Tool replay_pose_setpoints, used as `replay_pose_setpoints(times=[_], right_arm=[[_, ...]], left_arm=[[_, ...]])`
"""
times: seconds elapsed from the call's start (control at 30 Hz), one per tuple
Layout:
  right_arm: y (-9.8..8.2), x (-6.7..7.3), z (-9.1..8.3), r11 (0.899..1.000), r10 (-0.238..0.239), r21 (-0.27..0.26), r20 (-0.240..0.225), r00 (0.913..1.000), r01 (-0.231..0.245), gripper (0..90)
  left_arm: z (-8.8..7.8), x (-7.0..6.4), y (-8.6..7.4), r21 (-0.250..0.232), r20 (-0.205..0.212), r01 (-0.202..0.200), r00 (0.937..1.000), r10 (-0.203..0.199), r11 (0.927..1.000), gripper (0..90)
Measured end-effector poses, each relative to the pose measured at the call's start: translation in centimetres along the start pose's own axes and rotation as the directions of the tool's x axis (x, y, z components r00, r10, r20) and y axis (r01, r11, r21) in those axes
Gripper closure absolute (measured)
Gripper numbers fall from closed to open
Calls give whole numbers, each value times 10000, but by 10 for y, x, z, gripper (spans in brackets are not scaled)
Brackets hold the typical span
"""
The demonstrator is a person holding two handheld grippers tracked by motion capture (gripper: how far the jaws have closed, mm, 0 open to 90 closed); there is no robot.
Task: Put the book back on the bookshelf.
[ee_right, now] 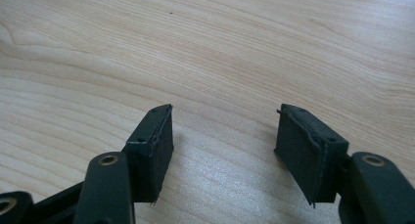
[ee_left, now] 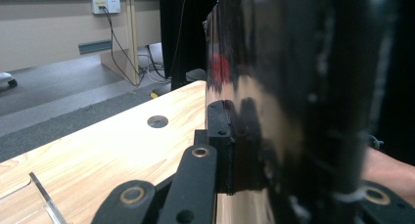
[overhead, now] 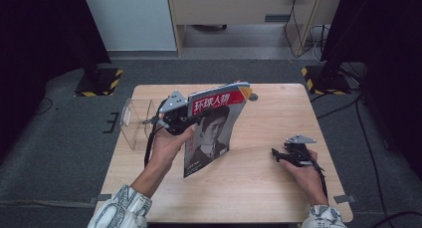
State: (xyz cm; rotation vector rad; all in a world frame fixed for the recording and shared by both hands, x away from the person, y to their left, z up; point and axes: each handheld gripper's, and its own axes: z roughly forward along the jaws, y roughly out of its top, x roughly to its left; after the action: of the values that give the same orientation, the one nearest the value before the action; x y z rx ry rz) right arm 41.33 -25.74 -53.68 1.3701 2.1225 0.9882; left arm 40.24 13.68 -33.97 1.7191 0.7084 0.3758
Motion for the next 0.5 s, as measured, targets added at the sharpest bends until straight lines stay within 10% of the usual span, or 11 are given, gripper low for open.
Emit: replay_pose_setpoints(times=[0.5], right_arm=[[0, 1, 0, 10000, -30, 23, 55, 10000, 30, 389]], left_arm=[[-21, 7, -10, -88, -151, -22, 9999, 21, 10000, 866]])
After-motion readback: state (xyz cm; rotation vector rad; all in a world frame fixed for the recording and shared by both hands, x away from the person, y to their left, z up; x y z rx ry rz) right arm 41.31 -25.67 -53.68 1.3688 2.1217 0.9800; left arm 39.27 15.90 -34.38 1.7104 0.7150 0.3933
